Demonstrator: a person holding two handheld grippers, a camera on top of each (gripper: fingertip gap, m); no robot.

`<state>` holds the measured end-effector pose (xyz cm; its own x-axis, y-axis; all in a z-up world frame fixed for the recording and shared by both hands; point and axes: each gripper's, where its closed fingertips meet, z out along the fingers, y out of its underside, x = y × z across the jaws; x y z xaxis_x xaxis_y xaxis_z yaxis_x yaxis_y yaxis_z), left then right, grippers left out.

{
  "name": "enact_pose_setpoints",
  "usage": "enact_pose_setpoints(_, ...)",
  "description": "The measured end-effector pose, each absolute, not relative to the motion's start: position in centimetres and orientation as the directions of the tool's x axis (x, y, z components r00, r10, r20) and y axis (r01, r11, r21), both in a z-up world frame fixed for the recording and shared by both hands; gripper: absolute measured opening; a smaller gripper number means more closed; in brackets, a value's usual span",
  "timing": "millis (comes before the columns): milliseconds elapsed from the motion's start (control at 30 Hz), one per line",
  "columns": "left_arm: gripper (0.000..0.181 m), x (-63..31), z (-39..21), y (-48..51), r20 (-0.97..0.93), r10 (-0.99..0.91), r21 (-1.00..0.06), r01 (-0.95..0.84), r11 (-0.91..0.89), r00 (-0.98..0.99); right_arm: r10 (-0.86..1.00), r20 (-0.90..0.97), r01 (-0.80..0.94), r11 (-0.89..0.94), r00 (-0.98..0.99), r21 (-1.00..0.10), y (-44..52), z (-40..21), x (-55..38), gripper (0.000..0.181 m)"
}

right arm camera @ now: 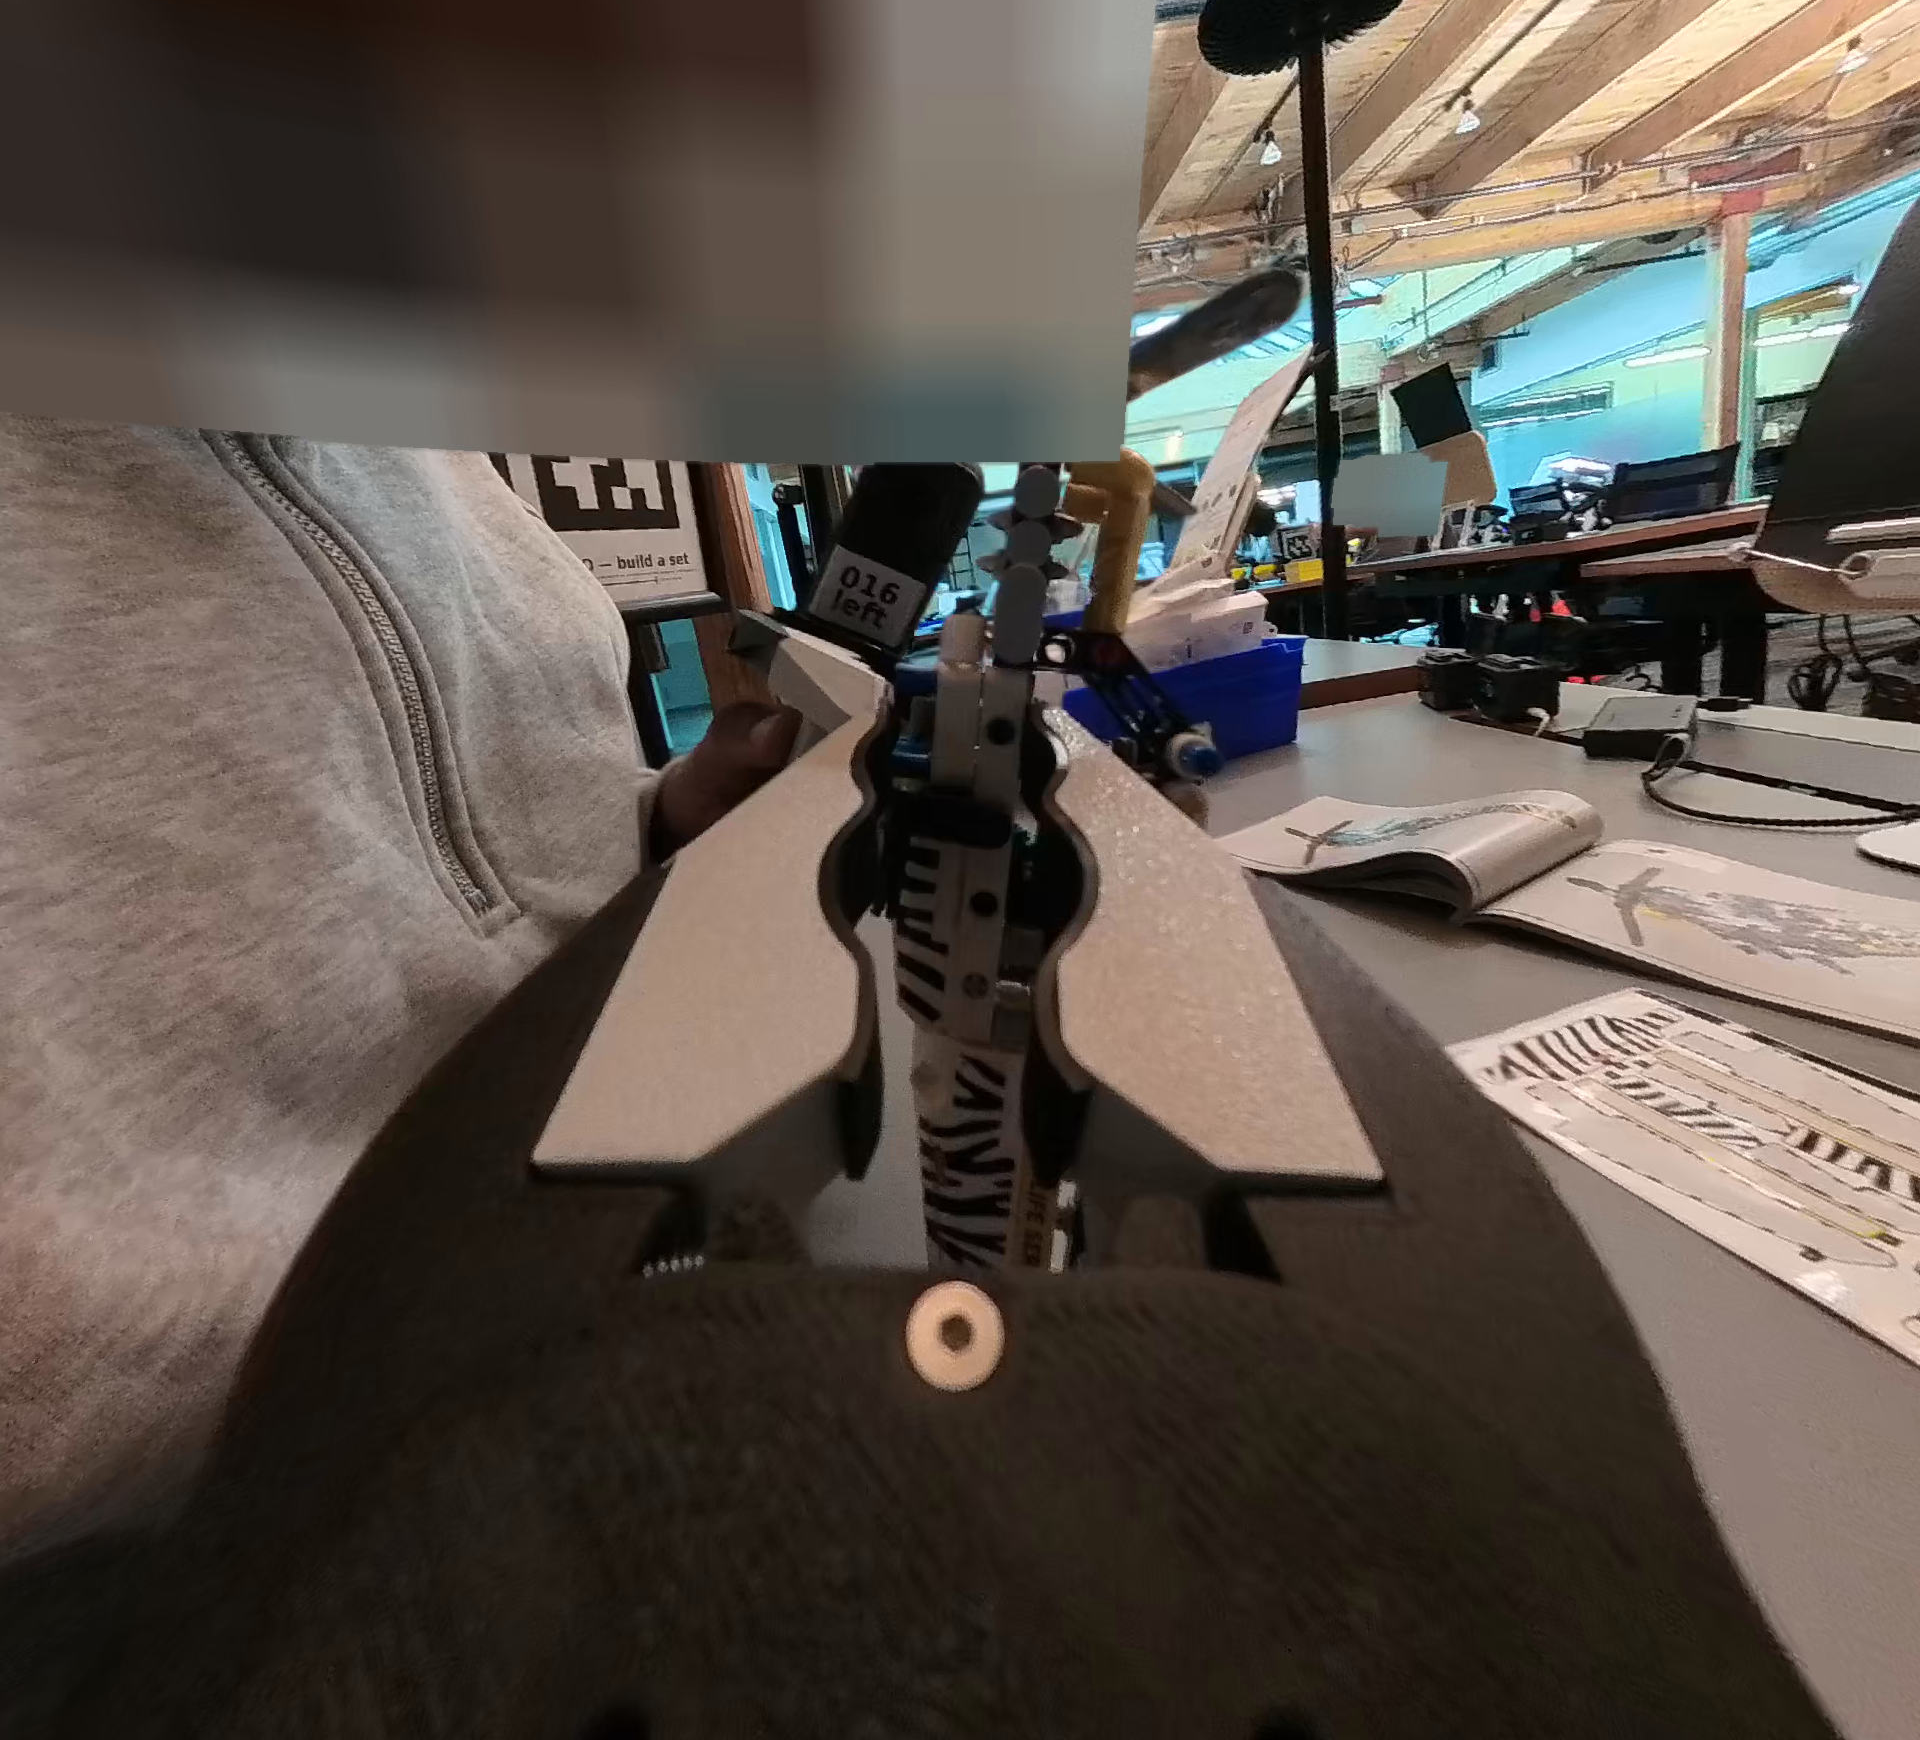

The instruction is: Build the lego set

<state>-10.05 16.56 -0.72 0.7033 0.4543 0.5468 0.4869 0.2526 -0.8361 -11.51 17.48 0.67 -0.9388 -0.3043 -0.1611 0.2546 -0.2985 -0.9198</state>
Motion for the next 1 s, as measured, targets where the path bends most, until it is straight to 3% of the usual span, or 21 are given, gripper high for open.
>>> enact_pose_setpoints(267,0.015,-10.2,-1.3,16.3,0.558,0.445,-0.828,0.509,0.237,0.701,-0.312,-0.179,0.268,-0.27,-0.933,-0.925,17.3,0.1,-11.7,0.022)
enact_pose_setpoints(400,0.014,-10.8,-0.7,16.5,0.513,0.474,-0.858,0.448,0.253,0.716,-0.3,-0.198,0.299,-0.339,-0.933,-0.892,17.6,0.3,-12.5,0.021)
enact_pose_setpoints(600,0.029,-10.8,0.9,15.9,0.433,0.526,-0.901,0.332,0.279,0.732,-0.243,-0.186,0.267,-0.359,-0.952,-0.894,17.5,0.3,-12.8,0.022)
enact_pose_setpoints(1000,0.018,-11.5,0.1,15.8,0.41,0.606,-0.912,0.326,0.25,0.682,-0.204,-0.147,0.206,-0.313,-0.968,-0.927,16.5,0.1,-12.3,0.022)
